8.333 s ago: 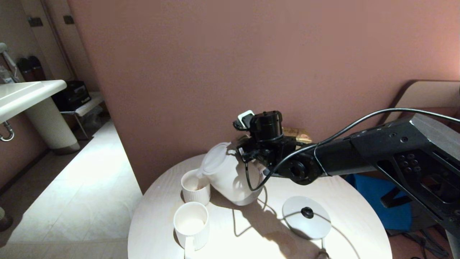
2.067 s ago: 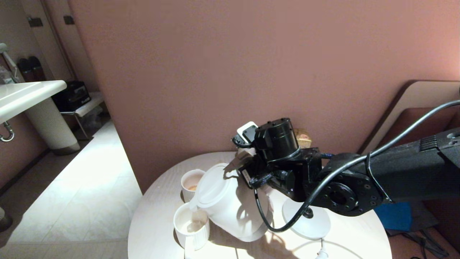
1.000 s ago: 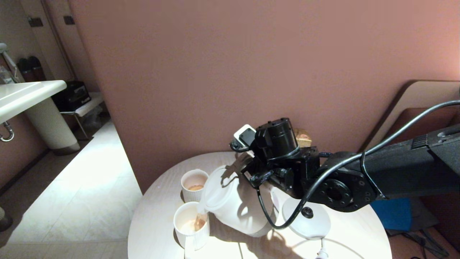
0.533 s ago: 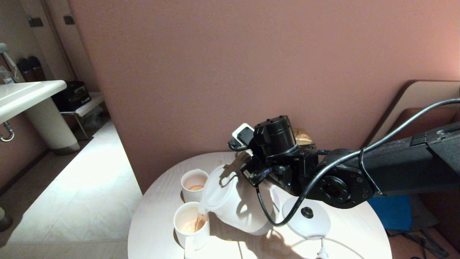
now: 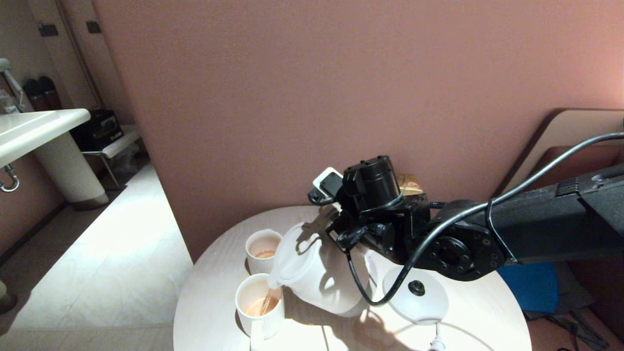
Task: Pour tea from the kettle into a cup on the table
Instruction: Pour water into another cup
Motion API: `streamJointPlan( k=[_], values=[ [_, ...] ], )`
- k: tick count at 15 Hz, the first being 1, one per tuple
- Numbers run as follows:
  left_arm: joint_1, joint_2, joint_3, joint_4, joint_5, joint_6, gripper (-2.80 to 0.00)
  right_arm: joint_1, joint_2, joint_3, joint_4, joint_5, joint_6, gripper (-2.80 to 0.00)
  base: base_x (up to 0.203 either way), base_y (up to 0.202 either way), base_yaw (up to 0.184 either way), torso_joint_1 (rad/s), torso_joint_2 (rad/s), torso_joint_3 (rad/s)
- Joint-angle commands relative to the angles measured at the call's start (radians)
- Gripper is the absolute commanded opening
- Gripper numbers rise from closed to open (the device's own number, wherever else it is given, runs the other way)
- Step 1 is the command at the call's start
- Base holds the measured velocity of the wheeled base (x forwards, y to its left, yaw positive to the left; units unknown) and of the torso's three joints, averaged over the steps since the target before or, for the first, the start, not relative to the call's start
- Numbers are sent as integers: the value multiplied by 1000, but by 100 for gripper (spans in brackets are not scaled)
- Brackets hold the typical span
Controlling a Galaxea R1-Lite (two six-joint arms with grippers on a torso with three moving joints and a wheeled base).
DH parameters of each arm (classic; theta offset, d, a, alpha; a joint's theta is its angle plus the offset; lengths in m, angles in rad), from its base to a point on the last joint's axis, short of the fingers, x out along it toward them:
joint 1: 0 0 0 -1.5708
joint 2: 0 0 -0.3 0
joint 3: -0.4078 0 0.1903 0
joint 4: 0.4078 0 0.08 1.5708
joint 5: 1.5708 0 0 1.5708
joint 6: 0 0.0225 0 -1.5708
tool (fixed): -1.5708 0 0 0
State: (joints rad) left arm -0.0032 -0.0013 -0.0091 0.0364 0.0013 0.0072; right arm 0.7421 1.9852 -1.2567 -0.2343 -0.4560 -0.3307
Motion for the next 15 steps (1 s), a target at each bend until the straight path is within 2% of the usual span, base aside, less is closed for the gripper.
streamJointPlan(
  k=[1,15],
  values=[
    [0,1,0,0,0,-1,-280,0,-2,-4,3,-3,-2,-280,0,0,0,0,0,0],
    [0,1,0,0,0,0,-280,2,-5,-7,3,-6,-13,-280,0,0,0,0,0,0]
  ],
)
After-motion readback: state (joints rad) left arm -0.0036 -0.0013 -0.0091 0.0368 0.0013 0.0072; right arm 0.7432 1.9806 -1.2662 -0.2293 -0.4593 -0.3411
